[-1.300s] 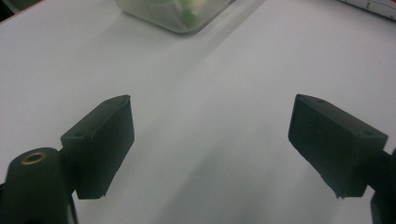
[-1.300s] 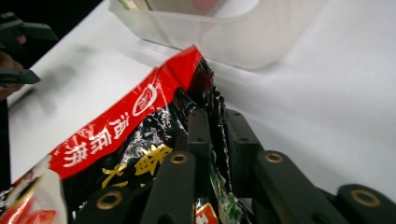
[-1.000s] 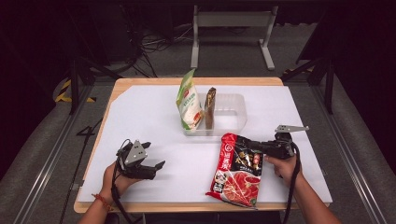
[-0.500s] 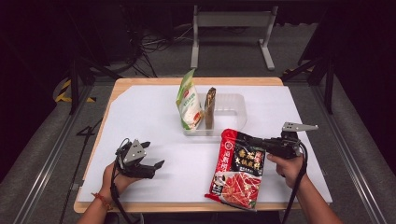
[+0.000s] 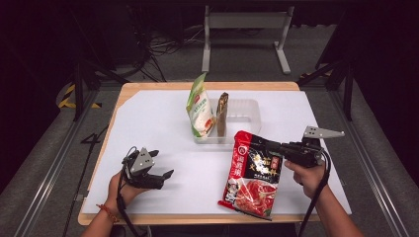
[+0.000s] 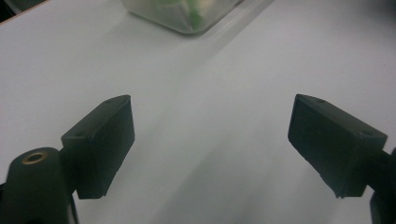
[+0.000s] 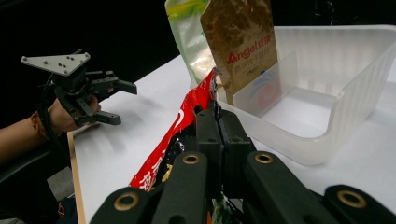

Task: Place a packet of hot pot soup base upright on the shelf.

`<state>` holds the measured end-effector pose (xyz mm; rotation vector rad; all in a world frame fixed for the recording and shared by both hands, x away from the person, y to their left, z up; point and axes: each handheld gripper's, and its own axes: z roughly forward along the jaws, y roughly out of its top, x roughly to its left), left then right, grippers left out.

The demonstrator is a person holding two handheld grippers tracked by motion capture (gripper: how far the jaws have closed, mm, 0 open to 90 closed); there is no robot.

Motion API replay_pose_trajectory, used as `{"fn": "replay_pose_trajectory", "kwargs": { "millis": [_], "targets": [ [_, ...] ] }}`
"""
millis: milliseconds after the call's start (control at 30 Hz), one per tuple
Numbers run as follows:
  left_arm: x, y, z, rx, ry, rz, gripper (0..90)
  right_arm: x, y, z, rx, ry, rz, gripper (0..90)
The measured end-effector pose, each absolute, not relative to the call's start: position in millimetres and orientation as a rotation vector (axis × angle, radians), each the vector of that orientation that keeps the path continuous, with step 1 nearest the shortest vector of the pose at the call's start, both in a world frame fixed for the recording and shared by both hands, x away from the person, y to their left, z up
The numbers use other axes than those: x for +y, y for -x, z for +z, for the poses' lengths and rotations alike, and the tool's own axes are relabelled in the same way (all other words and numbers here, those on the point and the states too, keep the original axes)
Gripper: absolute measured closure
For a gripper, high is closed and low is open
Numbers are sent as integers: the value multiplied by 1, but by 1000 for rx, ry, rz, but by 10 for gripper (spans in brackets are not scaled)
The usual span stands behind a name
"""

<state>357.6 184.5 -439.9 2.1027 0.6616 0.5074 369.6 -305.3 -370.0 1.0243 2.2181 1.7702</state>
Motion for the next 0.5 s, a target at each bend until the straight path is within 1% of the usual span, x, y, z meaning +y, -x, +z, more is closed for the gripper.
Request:
{"fn": "replay_pose_trajectory", "kwargs": {
  "millis": [500],
  "targets": [
    [184,-356,-439,673,-2095,510,155,-306,-359,-343,2143,-939,1789,893]
  ]
}}
